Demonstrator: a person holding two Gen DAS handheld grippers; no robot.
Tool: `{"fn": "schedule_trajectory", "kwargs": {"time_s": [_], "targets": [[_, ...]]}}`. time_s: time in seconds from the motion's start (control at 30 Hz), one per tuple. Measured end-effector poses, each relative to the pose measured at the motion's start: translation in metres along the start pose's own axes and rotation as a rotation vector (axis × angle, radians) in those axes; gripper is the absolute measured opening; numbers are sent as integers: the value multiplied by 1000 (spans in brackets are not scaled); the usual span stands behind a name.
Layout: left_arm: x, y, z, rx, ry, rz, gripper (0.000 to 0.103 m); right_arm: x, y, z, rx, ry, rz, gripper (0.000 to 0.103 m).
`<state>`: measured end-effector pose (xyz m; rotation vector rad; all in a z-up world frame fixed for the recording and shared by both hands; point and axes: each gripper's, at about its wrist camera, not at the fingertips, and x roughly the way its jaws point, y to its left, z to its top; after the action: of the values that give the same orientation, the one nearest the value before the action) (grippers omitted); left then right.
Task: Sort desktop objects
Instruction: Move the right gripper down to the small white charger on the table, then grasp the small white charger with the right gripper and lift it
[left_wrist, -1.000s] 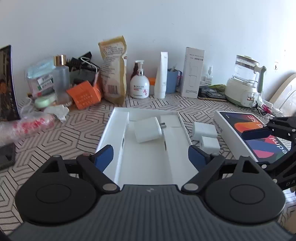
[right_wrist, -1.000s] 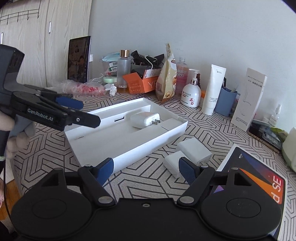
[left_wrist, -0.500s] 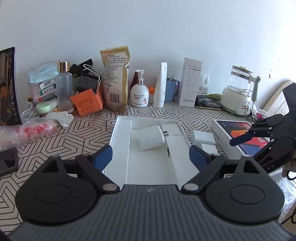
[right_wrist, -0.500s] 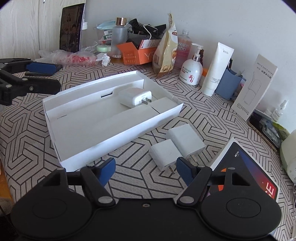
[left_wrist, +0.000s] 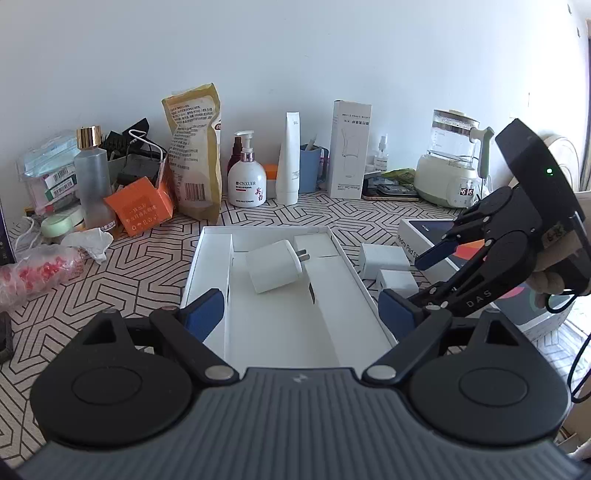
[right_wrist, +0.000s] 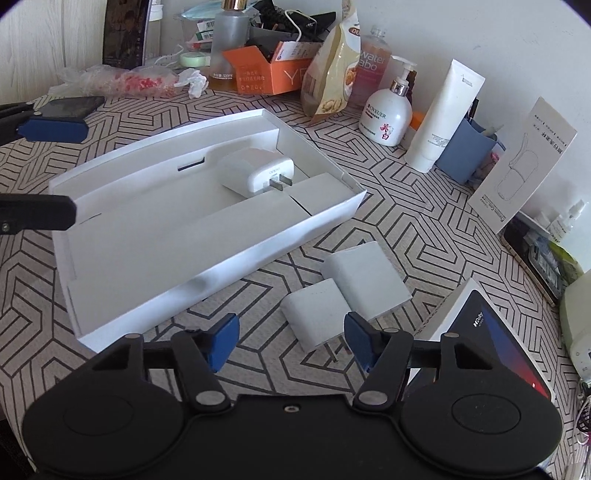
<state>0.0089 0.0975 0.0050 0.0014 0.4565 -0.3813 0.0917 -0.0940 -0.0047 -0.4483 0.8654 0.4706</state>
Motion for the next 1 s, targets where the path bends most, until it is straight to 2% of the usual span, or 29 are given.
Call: {"fn": "schedule_trajectory", "kwargs": {"time_s": [0.07,0.13,0.47,0.73,0.83,1.0], "targets": [[1,2,0,-18,-2,-5,91,9,-8,4,10,36,17,56],[3,3,0,-25,-3,-9,91,15,-13,5,14,50,26,55],[6,3,0,-36,-6,-16,92,34,-27,11,25,82,58,57],[5,0,0,-34,-8,-17,93,29,-25,8,64,66,96,55],[11,2,1,-31,14,-35,94,23,-22,7,68,46,102,55],[13,8,3,-53,17,-8,94,12,-14,6,64,13,98,53]]}}
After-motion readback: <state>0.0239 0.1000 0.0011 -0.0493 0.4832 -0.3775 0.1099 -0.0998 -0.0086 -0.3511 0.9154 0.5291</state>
